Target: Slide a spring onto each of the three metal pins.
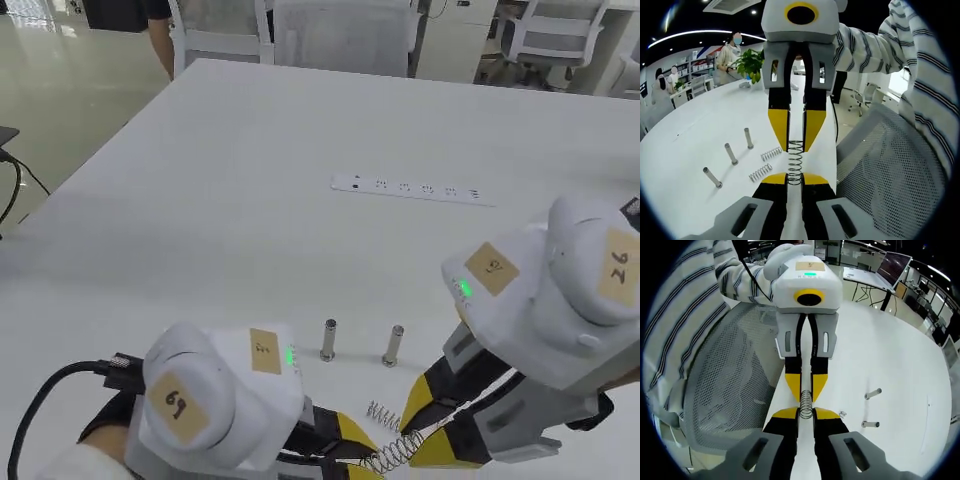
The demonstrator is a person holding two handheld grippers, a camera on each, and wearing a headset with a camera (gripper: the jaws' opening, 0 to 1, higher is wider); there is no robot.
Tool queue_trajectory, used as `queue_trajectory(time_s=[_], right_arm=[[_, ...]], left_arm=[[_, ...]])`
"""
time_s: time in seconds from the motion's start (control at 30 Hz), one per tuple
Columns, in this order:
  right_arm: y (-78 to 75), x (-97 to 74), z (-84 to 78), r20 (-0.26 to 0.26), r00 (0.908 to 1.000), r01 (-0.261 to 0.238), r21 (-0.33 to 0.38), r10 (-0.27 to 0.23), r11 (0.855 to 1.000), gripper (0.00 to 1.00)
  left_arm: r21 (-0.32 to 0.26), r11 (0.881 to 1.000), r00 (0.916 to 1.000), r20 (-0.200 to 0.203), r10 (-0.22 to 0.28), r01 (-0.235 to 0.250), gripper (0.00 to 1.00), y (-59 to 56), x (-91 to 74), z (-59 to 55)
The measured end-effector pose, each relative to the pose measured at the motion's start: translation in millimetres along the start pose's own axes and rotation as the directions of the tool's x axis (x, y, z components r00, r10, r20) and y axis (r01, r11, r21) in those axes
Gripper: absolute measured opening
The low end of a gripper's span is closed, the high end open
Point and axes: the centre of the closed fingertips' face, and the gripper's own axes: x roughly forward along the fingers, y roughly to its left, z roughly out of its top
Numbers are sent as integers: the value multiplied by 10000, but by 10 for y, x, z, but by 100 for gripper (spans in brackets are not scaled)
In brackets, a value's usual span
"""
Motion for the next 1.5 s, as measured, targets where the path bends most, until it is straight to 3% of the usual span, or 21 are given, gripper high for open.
queue_trajectory(time_s=[0.47, 1.0, 1.5], right_arm=[[8, -5, -33, -571, 9982, -191, -317, 173, 9993, 8], [-25, 25, -72, -943, 9955, -128, -483, 82, 9988, 8], [-84, -20, -58, -1036, 9946, 59, -433, -104, 9990, 8]], left_arm=[[-4, 10000, 9994, 345, 17, -17, 2, -5, 51, 14], [146, 9998, 9992, 380, 89, -95, 2, 32, 56, -3], [-179, 9993, 9950, 933, 342, -326, 2, 96, 51, 39]])
